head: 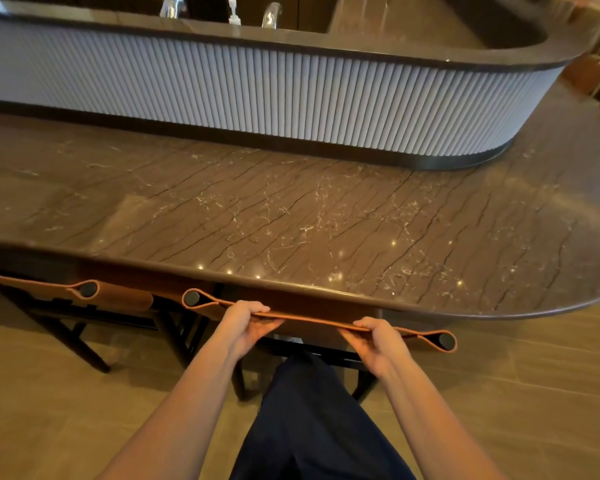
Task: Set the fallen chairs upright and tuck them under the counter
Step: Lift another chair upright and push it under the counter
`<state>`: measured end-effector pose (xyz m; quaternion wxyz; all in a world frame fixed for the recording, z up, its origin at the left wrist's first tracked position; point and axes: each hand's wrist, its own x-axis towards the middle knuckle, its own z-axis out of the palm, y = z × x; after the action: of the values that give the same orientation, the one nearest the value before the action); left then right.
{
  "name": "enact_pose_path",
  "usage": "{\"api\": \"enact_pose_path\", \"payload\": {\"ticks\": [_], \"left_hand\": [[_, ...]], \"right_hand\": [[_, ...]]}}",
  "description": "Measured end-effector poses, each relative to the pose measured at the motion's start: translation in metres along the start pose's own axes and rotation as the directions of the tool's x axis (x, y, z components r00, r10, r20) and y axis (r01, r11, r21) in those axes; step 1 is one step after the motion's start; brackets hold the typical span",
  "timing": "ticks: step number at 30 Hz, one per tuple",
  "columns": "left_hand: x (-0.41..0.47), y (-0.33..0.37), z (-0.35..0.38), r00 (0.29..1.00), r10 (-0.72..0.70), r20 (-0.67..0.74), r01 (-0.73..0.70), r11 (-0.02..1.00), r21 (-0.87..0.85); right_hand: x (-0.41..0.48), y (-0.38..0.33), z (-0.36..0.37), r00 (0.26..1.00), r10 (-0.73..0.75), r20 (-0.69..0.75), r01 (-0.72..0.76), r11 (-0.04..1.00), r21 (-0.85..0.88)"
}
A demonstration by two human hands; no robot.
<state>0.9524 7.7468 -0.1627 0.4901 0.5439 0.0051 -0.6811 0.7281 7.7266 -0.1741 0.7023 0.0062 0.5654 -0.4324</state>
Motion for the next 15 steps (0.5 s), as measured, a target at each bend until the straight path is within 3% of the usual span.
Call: {"api": "enact_pose_path", "payload": {"ticks": [5, 12, 15], "left_hand": [[0.002, 0.007, 0.001, 0.999, -0.033, 0.021, 0.033, 0.999, -0.016], [0.005, 0.008, -0.005, 0.992, -0.098, -0.08, 0.098, 0.995, -0.008], [0.002, 0.008, -0.005, 0.989, -0.108, -0.101, 0.104, 0.994, -0.036]], "right_hand": [[0.002, -0.006, 0.006, 0.998, 0.046, -0.035, -0.046, 0.999, -0.005], [-0.007, 0.001, 0.007, 0.99, 0.134, -0.036, -0.134, 0.991, 0.0], [-0.01, -0.001, 0.005, 0.986, 0.161, -0.036, -0.164, 0.981, -0.101]]}}
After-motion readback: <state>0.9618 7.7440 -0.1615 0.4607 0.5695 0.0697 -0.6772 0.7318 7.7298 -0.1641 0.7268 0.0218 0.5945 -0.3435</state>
